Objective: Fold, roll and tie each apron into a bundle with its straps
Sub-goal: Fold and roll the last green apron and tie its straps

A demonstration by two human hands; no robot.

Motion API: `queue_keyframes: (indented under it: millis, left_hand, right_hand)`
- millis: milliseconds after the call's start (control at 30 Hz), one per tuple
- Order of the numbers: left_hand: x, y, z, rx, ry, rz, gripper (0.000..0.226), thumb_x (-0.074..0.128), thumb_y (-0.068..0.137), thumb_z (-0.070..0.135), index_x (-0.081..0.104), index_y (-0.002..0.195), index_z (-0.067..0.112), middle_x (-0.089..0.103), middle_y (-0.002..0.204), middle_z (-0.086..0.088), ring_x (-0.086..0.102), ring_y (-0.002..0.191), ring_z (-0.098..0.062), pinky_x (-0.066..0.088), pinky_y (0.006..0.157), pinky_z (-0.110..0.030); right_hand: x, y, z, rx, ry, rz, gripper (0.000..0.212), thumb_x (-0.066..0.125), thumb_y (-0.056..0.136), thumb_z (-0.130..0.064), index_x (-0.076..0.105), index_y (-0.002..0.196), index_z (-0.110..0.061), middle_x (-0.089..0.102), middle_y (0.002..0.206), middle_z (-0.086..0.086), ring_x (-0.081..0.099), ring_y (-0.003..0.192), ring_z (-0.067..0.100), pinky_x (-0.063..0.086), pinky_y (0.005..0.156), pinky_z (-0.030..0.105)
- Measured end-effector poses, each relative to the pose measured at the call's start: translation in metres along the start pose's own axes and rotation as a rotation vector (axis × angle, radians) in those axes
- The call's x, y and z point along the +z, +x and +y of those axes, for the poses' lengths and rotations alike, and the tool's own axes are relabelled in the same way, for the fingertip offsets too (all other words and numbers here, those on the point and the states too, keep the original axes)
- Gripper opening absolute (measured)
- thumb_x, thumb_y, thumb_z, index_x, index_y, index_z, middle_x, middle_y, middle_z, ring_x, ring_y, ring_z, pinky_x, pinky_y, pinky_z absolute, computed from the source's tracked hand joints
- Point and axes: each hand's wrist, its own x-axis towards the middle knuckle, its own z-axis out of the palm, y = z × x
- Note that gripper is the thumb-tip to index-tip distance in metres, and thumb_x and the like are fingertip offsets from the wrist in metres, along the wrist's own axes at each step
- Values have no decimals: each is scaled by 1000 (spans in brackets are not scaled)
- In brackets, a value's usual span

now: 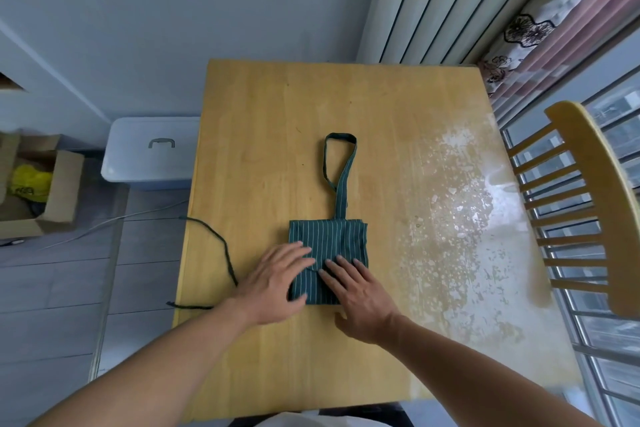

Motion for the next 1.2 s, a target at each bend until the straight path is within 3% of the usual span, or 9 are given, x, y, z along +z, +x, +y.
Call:
queue_keyframes:
  millis: [133, 233, 333, 467, 567, 700, 867, 1067, 1200]
  left_hand:
    - [20, -2, 0, -11, 101, -154, 97, 52, 91, 55, -10, 161, 30, -27, 163, 14, -30, 150, -4, -19, 123, -32]
    - [18, -1, 0, -33, 23, -64, 79, 54, 99, 43, 9, 162, 29, -6, 168, 14, -16, 153, -1, -10, 126, -32]
    - [8, 5, 2, -129, -211, 56, 52, 59, 100, 30, 46, 150, 25, 40, 158, 10, 24, 146, 2, 21, 126, -35]
    - [-8, 19, 1, -420, -407, 15, 58, 54, 99, 56, 60, 135, 11, 67, 106, -1, 63, 92, -14, 54, 79, -31]
    - [-14, 30, 0, -486, -483, 36, 42, 58, 97, 54, 61, 86, 14, 47, 63, 2, 41, 54, -13, 35, 54, -29]
    - [-12, 48, -13, -535, -627, 69, 42, 67, 91, 55, 67, 87, 12, 69, 74, -8, 59, 60, -21, 44, 58, -32]
    - [-26, 38, -24, -509, -726, -30, 49, 92, 70, 22, 67, 112, 25, 71, 102, 7, 68, 94, -11, 57, 83, -31]
    - [-34, 25, -47, -528, -642, -229, 34, 64, 88, -6, 62, 104, 24, 67, 111, -5, 66, 89, -12, 54, 73, -23]
    - [-51, 26, -53, -603, -418, -11, 27, 56, 93, 6, 69, 95, 30, 70, 106, 6, 67, 89, -15, 52, 72, -28]
  right_hand:
    - [5, -2, 1, 42, 0, 112, 81, 55, 87, -10, 23, 161, -17, 26, 166, 3, 21, 154, 22, 16, 124, 42]
    - [-4, -5, 6, 121, 227, 256, 55, 50, 94, -9, 51, 148, -17, 56, 149, 2, 50, 139, 18, 40, 117, 35]
    - [-23, -9, 15, 164, 387, 269, 32, 43, 105, -26, 60, 132, -23, 73, 117, -3, 70, 95, 16, 54, 80, 28]
    - [-38, -12, 28, 228, 620, 69, 47, 51, 96, -66, 53, 127, -31, 69, 91, -13, 62, 73, 5, 45, 64, 20]
    - [-37, -7, 37, 339, 806, 14, 51, 72, 88, -53, 51, 129, -32, 67, 101, -15, 64, 84, 2, 48, 70, 18]
    - [-28, 11, 47, 624, 1113, 125, 33, 73, 93, -32, 57, 119, -21, 73, 103, 1, 72, 90, 20, 61, 74, 38]
    - [-30, 20, 47, 655, 1073, 115, 26, 69, 96, -32, 60, 117, -19, 69, 104, -1, 68, 90, 15, 52, 64, 24]
    - [-43, 19, 61, 549, 947, 7, 28, 63, 99, -23, 62, 126, -17, 69, 107, -1, 66, 93, 13, 57, 71, 28]
    - [-54, 19, 71, 487, 786, -17, 25, 59, 100, -22, 62, 125, -22, 69, 105, -3, 66, 92, 16, 58, 80, 37]
